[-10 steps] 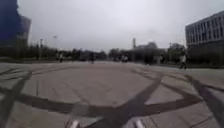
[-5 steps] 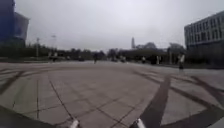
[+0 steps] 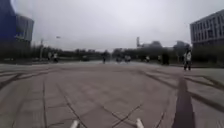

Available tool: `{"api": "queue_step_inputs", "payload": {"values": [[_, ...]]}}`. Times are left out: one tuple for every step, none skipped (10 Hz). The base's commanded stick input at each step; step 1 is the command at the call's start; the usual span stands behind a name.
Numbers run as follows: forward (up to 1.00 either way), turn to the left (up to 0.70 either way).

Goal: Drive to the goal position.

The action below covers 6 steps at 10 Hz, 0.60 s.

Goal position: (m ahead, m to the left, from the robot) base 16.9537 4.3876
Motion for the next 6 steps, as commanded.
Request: {"api": "queue_step_inputs", "payload": {"values": [[1.00, 0.00], [1.00, 0.00], [1.00, 0.00], [1.00, 0.00], [1.00, 0.00], [1.00, 0.00]]}}
